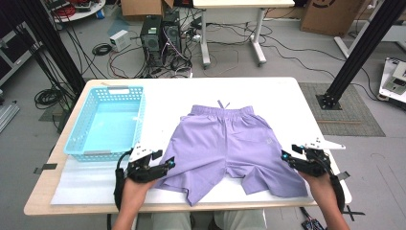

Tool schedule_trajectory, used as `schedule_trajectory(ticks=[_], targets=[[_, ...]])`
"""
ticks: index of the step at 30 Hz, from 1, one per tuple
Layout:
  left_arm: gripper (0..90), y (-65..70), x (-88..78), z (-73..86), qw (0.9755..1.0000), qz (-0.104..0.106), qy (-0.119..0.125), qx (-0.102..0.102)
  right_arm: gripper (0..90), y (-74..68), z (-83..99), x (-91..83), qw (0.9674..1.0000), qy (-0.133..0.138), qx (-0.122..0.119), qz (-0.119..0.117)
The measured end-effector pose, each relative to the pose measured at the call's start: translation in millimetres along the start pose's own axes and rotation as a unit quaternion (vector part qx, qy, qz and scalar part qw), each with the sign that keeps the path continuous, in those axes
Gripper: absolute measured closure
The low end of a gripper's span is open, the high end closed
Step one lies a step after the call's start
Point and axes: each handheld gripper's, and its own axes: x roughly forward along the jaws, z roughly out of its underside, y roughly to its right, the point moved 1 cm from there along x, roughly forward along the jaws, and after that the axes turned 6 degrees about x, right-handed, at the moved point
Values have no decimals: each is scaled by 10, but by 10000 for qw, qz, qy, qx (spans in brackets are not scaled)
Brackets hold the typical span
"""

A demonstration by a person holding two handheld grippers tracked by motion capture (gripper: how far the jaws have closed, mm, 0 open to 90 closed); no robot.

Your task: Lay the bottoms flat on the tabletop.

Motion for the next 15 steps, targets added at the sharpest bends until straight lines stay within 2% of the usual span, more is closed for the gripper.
schedule_trajectory(ticks=[4, 6, 8, 12, 13, 15], targets=[[348, -79, 134, -100, 9997, -105, 207, 14, 423, -9, -146, 205, 10000, -28, 7, -73], [300, -120, 176, -151, 9995, -152, 236, -124, 403, -37, -194, 268, 9999, -28, -102, -111], [252, -144, 219, -208, 9995, -128, 243, -148, 356, -63, -254, 324, 9997, 8, -194, -153], [240, -178, 349, -403, 9998, -84, 205, 32, 337, -99, -399, 422, 9997, -25, -226, -119], [240, -185, 392, -451, 9997, -20, 239, 93, 337, -96, -444, 455, 9995, -32, -265, -145], [240, -193, 505, -539, 9995, -13, 132, 295, 337, -97, -527, 531, 9995, -86, -270, -167]])
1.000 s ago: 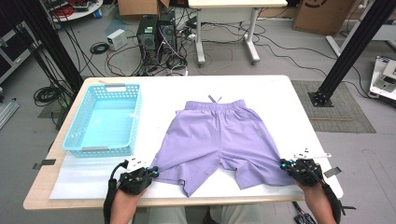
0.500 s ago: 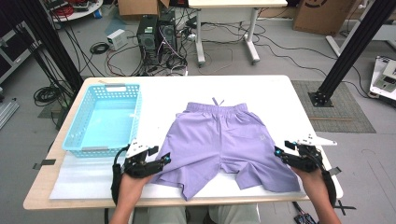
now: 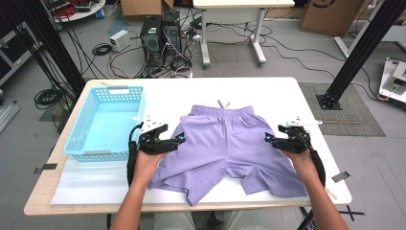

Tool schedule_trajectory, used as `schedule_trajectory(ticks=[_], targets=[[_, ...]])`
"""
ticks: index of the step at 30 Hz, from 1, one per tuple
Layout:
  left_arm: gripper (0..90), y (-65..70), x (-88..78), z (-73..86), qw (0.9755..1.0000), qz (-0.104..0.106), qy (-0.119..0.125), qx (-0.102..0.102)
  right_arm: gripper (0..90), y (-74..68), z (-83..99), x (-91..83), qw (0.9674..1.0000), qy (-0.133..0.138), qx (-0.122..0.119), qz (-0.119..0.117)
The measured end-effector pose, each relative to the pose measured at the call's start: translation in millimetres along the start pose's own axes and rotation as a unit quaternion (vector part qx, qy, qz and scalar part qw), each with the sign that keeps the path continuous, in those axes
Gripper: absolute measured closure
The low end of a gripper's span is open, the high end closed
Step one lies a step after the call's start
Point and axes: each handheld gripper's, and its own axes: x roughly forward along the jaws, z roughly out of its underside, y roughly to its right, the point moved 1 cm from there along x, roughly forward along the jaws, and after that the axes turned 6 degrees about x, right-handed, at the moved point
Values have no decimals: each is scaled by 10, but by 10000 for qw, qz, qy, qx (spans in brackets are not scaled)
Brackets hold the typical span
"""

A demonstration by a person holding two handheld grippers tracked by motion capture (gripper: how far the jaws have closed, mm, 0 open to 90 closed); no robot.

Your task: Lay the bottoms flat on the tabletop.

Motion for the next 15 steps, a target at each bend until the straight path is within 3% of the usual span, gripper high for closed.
schedule_trajectory(ticks=[4, 10, 12, 15], targets=[[243, -29, 233, -102, 9997, 172, -131, 71, 338, 6, -103, 163, 10000, -5, 10, 97], [243, -103, 448, -192, 9987, 501, 73, 73, 344, -23, -165, 273, 10000, 9, 48, 60], [243, -107, 467, -187, 9987, 487, 160, 78, 341, -27, -152, 264, 9999, -36, 99, 91], [243, -71, 488, -148, 9987, 479, 89, 166, 326, -13, -85, 206, 9999, 27, 149, -54]])
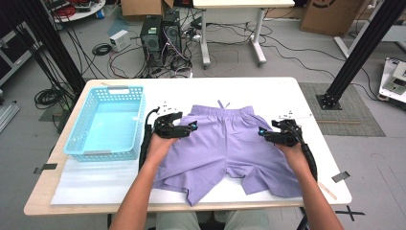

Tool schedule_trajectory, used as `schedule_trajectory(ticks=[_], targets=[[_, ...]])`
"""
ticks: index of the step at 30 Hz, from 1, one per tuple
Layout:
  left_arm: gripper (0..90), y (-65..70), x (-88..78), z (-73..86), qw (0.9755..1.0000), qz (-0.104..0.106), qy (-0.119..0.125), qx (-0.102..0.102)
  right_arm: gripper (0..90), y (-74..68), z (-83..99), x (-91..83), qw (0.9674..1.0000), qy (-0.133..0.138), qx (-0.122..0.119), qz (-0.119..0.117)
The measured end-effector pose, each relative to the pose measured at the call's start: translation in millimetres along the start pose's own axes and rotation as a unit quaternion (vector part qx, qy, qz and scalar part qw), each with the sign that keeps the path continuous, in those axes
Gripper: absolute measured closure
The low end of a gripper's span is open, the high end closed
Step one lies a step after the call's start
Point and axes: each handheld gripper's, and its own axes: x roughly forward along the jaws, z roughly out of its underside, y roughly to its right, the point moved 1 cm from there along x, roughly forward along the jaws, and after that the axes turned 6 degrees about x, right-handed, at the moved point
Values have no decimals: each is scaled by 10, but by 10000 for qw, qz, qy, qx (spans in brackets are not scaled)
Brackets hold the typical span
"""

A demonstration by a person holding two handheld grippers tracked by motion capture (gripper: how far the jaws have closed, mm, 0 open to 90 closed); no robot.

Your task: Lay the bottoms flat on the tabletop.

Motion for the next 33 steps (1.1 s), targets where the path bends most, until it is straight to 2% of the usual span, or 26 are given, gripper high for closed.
schedule_trajectory(ticks=[3, 5, 8, 9, 10, 12, 14, 15, 18, 19, 20, 21, 23, 25, 27, 30, 32, 33], targets=[[246, -36, 69, 15, 9998, 22, -149, -85, 192, 82, -11, -10, 9997, 152, 181, -64], [247, -74, 119, 21, 9999, 15, -141, -90, 189, 96, -38, 40, 9996, 231, 108, 76], [247, -133, 164, 42, 9995, 125, -235, -161, 189, 117, -50, 137, 9998, 81, 58, 145], [247, -163, 177, 23, 9991, 160, -341, -171, 189, 124, -47, 148, 9998, 69, 72, 145], [247, -183, 179, -9, 9992, 144, -319, -172, 189, 139, -43, 159, 9998, 35, 132, 164], [246, -192, 168, -81, 9996, 78, -260, -113, 189, 165, -37, 165, 9997, 15, 215, 110], [247, -173, 163, -110, 9998, 99, -166, -20, 189, 172, -32, 164, 9996, -13, 254, 102], [246, -166, 177, -113, 9998, 69, -207, 22, 189, 166, -33, 167, 9998, -21, 206, 78], [246, -183, 264, -97, 9993, 21, -359, -36, 192, 144, -53, 209, 9999, -74, 13, -73], [246, -190, 293, -91, 9991, -27, -423, -73, 195, 149, -72, 245, 9999, -143, 39, -71], [248, -210, 338, -85, 9980, -160, -595, -145, 244, 156, -87, 277, 9998, -186, 51, -94], [253, -226, 367, -82, 9977, -179, -636, -175, 313, 163, -116, 329, 9997, -223, 15, -135], [296, -269, 420, -77, 9965, -268, -784, -139, 350, 161, -166, 417, 9998, -172, -15, -88], [314, -321, 488, -61, 9943, -362, -985, -172, 424, 162, -220, 523, 9996, -283, -38, -74], [334, -361, 548, -14, 9927, -466, -1107, -118, 489, 151, -265, 632, 9990, -412, -154, -49], [329, -396, 629, 82, 9893, -427, -1388, -159, 530, 140, -313, 773, 9984, -505, -245, -26], [330, -405, 660, 115, 9879, -434, -1485, -119, 561, 126, -341, 848, 9977, -607, -299, -1], [334, -402, 676, 127, 9875, -431, -1511, -121, 586, 115, -351, 891, 9971, -650, -400, 29]])
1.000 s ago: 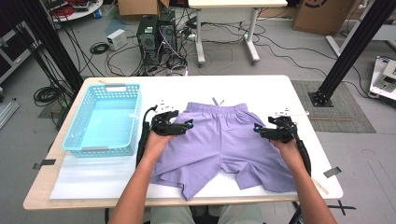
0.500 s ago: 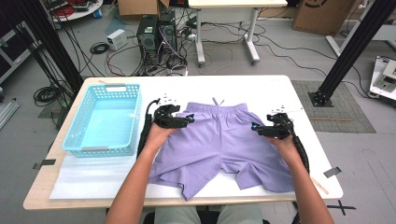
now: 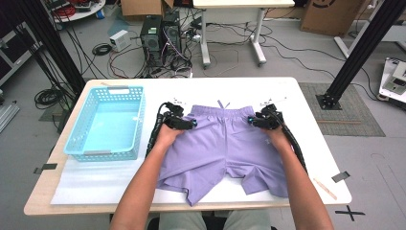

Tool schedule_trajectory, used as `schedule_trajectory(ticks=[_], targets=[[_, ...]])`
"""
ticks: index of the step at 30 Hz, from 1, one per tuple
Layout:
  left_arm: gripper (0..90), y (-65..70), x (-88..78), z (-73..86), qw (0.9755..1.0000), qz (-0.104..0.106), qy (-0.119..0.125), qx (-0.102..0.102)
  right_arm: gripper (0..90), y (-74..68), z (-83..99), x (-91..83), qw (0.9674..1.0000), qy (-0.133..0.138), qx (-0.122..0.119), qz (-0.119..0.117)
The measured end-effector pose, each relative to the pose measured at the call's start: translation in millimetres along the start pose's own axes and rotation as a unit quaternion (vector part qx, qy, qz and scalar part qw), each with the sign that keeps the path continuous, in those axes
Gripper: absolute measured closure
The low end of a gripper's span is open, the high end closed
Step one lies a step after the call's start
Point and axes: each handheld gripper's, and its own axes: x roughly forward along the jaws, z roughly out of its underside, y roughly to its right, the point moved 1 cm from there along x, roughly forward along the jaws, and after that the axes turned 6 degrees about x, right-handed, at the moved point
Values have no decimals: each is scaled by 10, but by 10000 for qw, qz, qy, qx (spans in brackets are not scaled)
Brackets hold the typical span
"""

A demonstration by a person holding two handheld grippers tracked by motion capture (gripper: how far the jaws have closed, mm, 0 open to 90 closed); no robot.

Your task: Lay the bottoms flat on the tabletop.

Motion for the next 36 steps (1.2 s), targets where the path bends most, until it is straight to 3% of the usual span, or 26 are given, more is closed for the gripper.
schedule_trajectory(ticks=[2, 3, 5, 7, 10, 12, 16, 17, 23, 25, 26, 28, 29, 31, 36], targets=[[376, 30, 13, -6, 9995, -186, -84, 229, 661, -6, -12, 45, 9999, -136, -53, 20], [428, 38, 10, -15, 9995, -240, -79, 201, 687, -11, -12, 60, 9998, -154, -96, 9], [664, 47, 8, -25, 9995, -261, -39, 189, 781, -12, -23, 75, 9997, -130, -195, -30], [810, 74, 24, -41, 9991, -311, 2, 283, 872, -18, -55, 83, 9995, -203, -223, -48], [870, 38, 26, -124, 9982, -529, 52, 277, 892, -11, -129, 89, 9997, -133, -226, -16], [873, -9, 0, -222, 9975, -626, 282, 168, 894, 29, -175, 90, 9999, 50, -92, 47], [873, -79, -5, -377, 9954, -803, 502, 131, 894, 93, -263, 125, 9991, 330, 172, 218], [873, -99, -6, -404, 9937, -898, 672, 87, 893, 89, -284, 128, 9987, 399, 184, 255], [872, -218, 38, -481, 9895, -1019, 1021, -101, 893, 70, -469, 125, 9947, 854, 132, 554], [834, -215, 82, -500, 9891, -1044, 1034, -60, 892, 52, -521, 145, 9919, 929, 78, 864], [748, -214, 98, -492, 9897, -1032, 990, -89, 882, 44, -530, 152, 9898, 1009, 143, 997], [583, -220, 120, -460, 9918, -911, 859, -237, 793, 45, -513, 163, 9890, 1049, 450, 944], [533, -225, 110, -433, 9924, -891, 798, -299, 742, 45, -503, 169, 9891, 1016, 488, 947], [500, -234, 57, -390, 9924, -895, 784, -316, 698, 48, -473, 149, 9906, 904, 511, 891], [458, -227, -93, -248, 9931, -823, 709, -450, 648, 84, -402, -52, 9895, 1039, 560, 829]])
